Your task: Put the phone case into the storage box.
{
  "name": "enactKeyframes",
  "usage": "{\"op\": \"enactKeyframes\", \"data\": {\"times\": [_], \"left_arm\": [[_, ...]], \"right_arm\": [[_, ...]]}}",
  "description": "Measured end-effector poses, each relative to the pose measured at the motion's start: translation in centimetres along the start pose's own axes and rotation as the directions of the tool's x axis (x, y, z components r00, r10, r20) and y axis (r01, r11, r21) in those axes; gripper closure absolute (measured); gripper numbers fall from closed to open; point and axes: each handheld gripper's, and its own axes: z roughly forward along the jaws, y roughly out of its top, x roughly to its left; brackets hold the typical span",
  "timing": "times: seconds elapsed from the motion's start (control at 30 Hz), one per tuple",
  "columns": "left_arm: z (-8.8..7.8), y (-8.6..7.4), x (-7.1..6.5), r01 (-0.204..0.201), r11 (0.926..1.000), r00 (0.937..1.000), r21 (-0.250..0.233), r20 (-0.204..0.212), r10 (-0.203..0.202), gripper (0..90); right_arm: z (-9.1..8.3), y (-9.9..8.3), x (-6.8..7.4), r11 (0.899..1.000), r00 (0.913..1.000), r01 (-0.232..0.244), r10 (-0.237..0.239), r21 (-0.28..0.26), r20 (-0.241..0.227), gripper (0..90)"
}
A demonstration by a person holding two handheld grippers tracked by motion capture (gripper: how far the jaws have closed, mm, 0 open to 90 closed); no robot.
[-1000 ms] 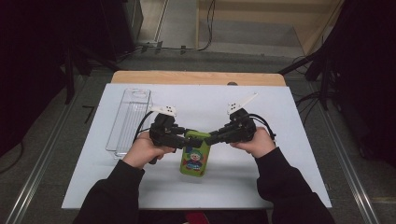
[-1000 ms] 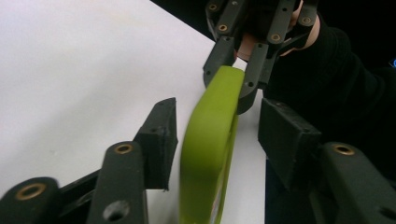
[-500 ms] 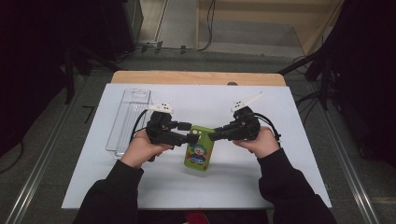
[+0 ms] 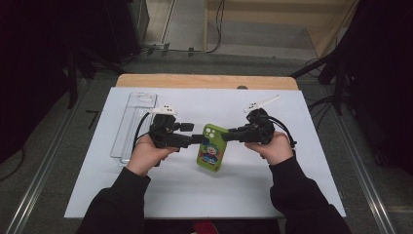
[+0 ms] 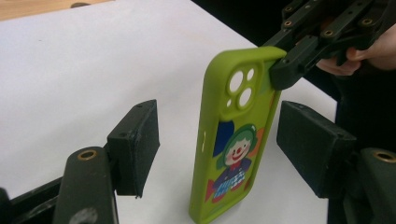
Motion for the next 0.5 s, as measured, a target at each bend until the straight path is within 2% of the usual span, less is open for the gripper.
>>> {"op": "enactKeyframes", "data": {"times": [0.27,0.37,0.5], "left_arm": [[0.42,-0.29,0.05,0.002,1.0,0.9995,-0.004,-0.032,-0.002,28.4],[0.59,-0.4,0.04,0.005,1.0,0.999,-0.009,-0.045,-0.005,27.4],[0.82,-0.5,-0.08,-0.015,0.9999,0.997,-0.001,-0.076,0.015,27.4]], "right_arm": [[-0.18,0.04,-0.31,0.997,0.997,-0.065,0.066,-0.033,0.039,74.7],[0.04,-0.02,-0.47,0.995,0.9935,-0.1,0.101,-0.023,0.053,74.7],[0.33,-0.03,-0.66,0.993,0.9902,-0.118,0.12,-0.025,0.072,74.7]]}}
